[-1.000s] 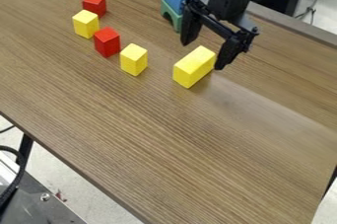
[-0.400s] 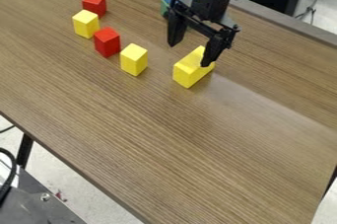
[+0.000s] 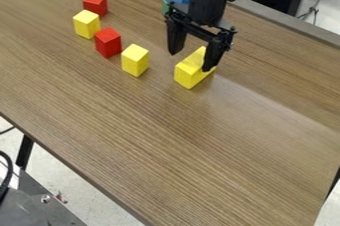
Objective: Put the yellow rectangular block on the blue block
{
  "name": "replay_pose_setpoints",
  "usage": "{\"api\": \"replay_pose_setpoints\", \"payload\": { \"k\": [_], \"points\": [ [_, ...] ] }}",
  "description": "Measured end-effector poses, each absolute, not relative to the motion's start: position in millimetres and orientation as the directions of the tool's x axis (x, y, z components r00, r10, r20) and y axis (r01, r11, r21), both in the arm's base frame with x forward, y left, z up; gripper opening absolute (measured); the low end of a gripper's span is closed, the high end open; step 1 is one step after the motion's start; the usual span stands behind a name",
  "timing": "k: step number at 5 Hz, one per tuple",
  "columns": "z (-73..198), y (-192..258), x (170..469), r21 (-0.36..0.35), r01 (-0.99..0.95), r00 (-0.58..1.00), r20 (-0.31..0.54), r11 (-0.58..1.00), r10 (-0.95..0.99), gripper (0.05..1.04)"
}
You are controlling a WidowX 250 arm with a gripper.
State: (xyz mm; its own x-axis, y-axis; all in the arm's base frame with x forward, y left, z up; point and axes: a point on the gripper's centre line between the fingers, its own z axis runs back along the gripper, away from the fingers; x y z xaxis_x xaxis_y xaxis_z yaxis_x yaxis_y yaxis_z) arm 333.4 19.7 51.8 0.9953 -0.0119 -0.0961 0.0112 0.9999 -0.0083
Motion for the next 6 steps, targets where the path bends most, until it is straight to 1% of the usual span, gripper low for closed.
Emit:
{"api": "replay_pose_setpoints", "payload": {
  "k": [1, 2, 3, 4, 5, 6],
  "points": [
    [42.3, 19.2, 330.0, -0.028, 0.005, 0.993, -0.117, 1.0, -0.009, 1.0],
    [36.4, 20.6, 328.3, -0.041, -0.007, 0.992, -0.124, 0.999, 0.002, 0.95],
    [34.8, 22.6, 327.6, -0.041, -0.015, 0.993, -0.121, 0.999, 0.01, 0.662],
    [37.0, 20.9, 326.8, -0.05, -0.026, 0.991, -0.134, 0.998, 0.019, 0.558],
    [49.9, 18.0, 340.5, -0.073, -0.04, 0.995, -0.098, 0.997, 0.032, 0.558],
    [70.7, 13.6, 358.3, -0.092, -0.054, 0.997, -0.053, 0.994, 0.05, 0.557]
  ]
}}
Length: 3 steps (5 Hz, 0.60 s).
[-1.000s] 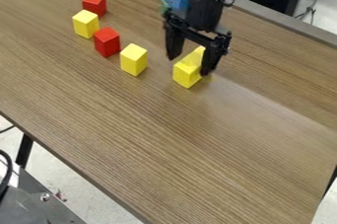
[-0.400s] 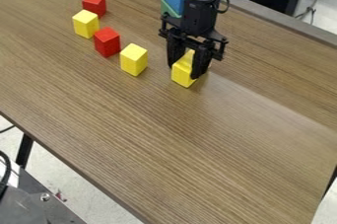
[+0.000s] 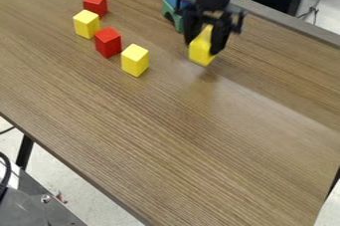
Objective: Put the yellow rectangular block on the blue block
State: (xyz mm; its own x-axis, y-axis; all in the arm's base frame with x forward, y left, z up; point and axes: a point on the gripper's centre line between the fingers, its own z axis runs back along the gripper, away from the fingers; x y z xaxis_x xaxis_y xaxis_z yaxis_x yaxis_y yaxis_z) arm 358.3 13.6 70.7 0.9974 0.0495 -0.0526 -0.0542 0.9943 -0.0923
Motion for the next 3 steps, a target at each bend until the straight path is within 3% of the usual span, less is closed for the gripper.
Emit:
{"api": "replay_pose_setpoints", "payload": {
  "k": [1, 3],
  "points": [
    [97.7, 18.2, 374.6, -0.073, -0.122, 0.992, -0.015, 0.99, 0.121, 0.558],
    [109.3, 69.2, 400.8, -0.041, -0.525, 0.851, -0.042, 0.85, 0.523, 0.557]
  ]
}}
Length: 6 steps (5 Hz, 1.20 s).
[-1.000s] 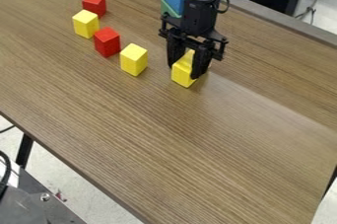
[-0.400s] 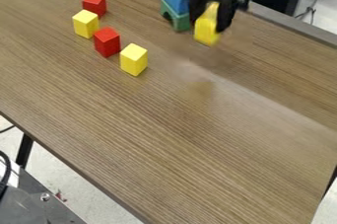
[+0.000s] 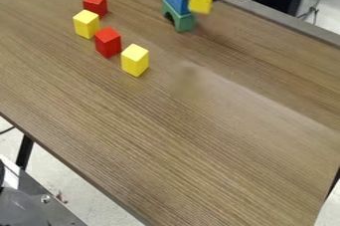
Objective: Put the yellow rectangular block on the blue block
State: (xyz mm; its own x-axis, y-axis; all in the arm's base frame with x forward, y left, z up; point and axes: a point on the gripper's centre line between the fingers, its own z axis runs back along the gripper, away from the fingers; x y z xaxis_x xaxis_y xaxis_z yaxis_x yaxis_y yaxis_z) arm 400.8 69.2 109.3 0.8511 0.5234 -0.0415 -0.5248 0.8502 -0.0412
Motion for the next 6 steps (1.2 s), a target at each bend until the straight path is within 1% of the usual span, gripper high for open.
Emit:
{"api": "replay_pose_setpoints", "payload": {
  "k": [1, 2, 3, 4, 6],
  "points": [
    [115.5, 84.0, 411.9, -0.057, -0.679, 0.733, -0.079, 0.731, 0.675, 0.557],
    [119.5, 96.5, 418.9, -0.079, -0.744, 0.668, -0.096, 0.663, 0.738, 0.557],
    [121.8, 100.0, 428.7, -0.09, -0.784, 0.621, -0.105, 0.615, 0.777, 0.557],
    [121.1, 101.1, 430.6, -0.088, -0.801, 0.599, -0.102, 0.592, 0.795, 0.557],
    [108.2, 104.2, 434.9, -0.081, -0.819, 0.574, -0.097, 0.568, 0.813, 0.557]
  ]
}}
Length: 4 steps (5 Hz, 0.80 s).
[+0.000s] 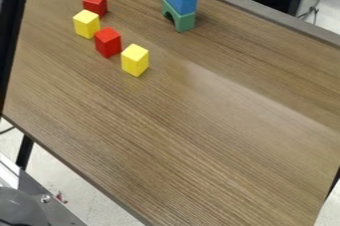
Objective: Put the yellow rectangular block on the blue block
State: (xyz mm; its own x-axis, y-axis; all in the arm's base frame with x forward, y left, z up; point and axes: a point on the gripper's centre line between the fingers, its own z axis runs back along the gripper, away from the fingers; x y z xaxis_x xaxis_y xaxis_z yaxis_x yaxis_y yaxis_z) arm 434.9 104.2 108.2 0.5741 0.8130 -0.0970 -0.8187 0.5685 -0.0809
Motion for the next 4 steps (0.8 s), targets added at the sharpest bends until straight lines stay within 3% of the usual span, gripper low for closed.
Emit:
{"api": "replay_pose_setpoints", "payload": {
  "k": [4],
  "points": [
    [95.9, 106.1, 435.9, -0.091, -0.874, 0.485, -0.102, 0.477, 0.869, 0.557]
  ]
}}
